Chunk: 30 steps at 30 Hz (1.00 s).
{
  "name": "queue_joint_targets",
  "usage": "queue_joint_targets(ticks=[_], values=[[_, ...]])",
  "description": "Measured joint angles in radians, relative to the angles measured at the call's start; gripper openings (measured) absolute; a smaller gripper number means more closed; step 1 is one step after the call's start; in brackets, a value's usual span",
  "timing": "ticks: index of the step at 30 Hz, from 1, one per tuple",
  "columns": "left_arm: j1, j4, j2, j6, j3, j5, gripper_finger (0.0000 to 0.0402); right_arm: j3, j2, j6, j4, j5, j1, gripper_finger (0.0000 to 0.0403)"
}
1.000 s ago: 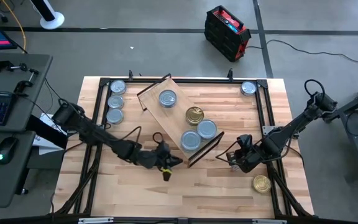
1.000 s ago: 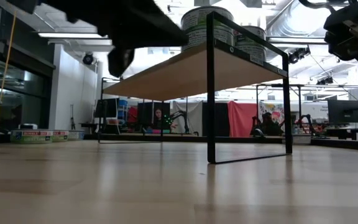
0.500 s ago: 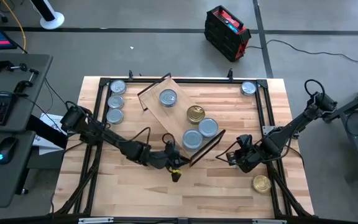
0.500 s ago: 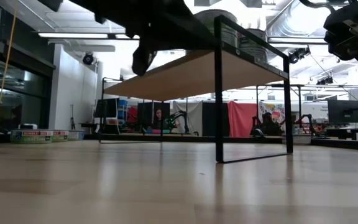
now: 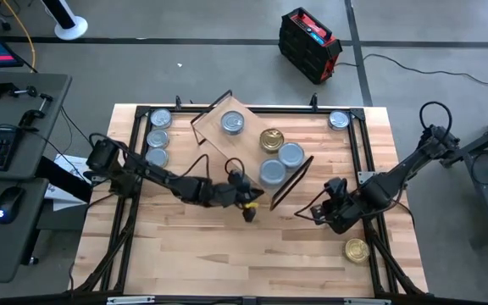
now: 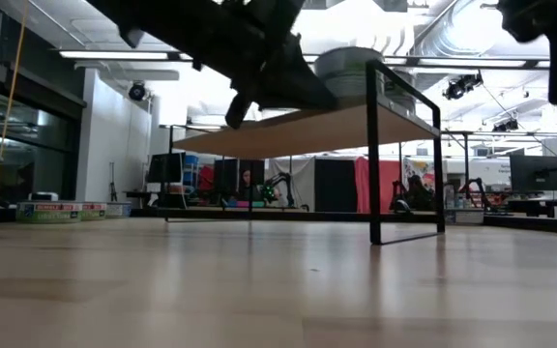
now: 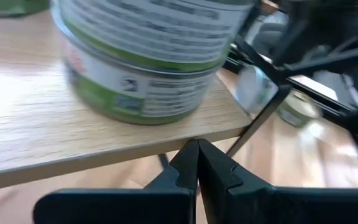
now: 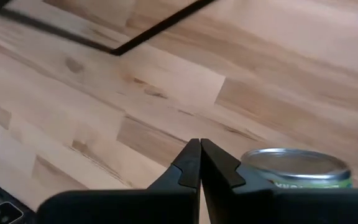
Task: Stack canned seafood by type on shelf
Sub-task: Stack the white-green tuna can on top of the other white-green tuna cans on the shelf
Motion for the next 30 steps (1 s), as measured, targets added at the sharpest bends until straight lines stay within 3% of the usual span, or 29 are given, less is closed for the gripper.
queue_joint_targets(ticks=[10,16,20,25,30], values=[[0.092,0.0,0.0,0.01,0.0,0.012,0.0,0.125,0.0,0.008,-0.176,0.055,0.0,0.0],[0.091,-0.035,-0.033,0.021,0.0,0.127,0.0,0.033,0.0,0.175,-0.269,-0.077,0.0,0.0],[0.043,-0.153,-0.109,0.007,0.0,0.206,0.0,-0.071,0.0,0.286,-0.281,-0.153,-0.001,0.0],[-0.079,-0.343,-0.235,0.001,-0.007,0.219,0.0,-0.171,0.001,0.313,-0.21,-0.303,0.008,0.0],[-0.242,-0.521,-0.326,-0.073,-0.011,0.122,0.0,-0.22,0.001,0.336,-0.118,-0.312,0.025,0.0]])
